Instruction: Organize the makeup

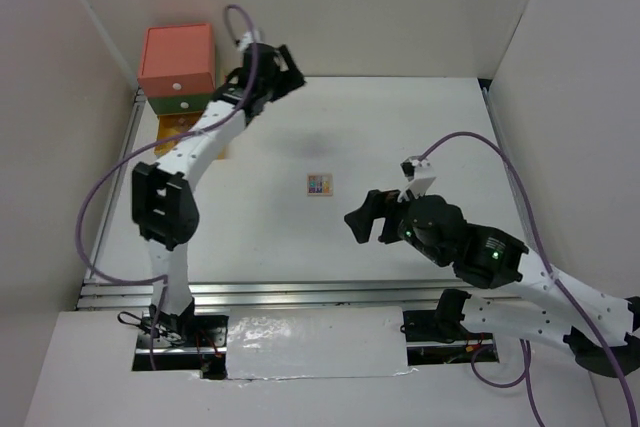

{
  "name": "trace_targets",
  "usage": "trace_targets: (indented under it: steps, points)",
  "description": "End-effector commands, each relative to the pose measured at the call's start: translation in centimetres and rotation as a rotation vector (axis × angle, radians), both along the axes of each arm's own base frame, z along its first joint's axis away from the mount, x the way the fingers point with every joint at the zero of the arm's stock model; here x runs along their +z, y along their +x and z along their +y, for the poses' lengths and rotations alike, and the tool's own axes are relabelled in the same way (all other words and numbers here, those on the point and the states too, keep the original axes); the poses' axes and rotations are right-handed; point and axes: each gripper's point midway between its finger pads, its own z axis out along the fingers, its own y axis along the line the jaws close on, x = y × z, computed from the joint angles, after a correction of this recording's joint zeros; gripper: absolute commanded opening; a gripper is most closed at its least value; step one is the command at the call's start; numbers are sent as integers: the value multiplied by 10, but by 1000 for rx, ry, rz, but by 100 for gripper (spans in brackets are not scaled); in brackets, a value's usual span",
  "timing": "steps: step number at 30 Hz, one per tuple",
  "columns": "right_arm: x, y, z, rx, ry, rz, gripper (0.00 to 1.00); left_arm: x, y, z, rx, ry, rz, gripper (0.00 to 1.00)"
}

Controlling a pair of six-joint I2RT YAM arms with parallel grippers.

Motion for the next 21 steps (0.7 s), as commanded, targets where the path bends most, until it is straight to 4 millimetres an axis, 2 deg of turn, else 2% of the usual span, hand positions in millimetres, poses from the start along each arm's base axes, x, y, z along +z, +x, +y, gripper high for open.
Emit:
trace_targets:
  steps: [1,2,3,4,5,8,12,14,17,18,21]
  points:
    - [29,-1,-27,-95,81,-20,100,-99,-48,-58,-245,337,309,99]
    - [29,-4,-28,-87,88,-22,100,-111,-57,-87,-288,372,328,99]
    - [31,-6,-31,-82,99,-28,100,-122,-67,-93,-289,405,366,99]
    - [31,-7,-32,-76,102,-28,100,-128,-78,-112,-327,419,367,99]
    - [29,-9,-33,-71,103,-26,100,-140,-85,-118,-331,424,390,99]
    - [23,-12,-34,-60,94,-17,100,-154,-99,-138,-355,431,387,99]
    - [13,-10,-36,-71,74,-20,100,-160,-115,-136,-313,511,408,99]
    - [-2,-2,-36,-106,31,-17,100,-164,-121,-131,-294,536,417,99]
    - [-24,9,-35,-178,-44,22,100,-177,-134,-124,-278,570,453,99]
    - [-29,12,-35,-197,-62,33,100,-187,-140,-121,-288,578,479,99]
    - [-42,25,-39,-277,-114,58,100,-205,-146,-125,-312,561,510,99]
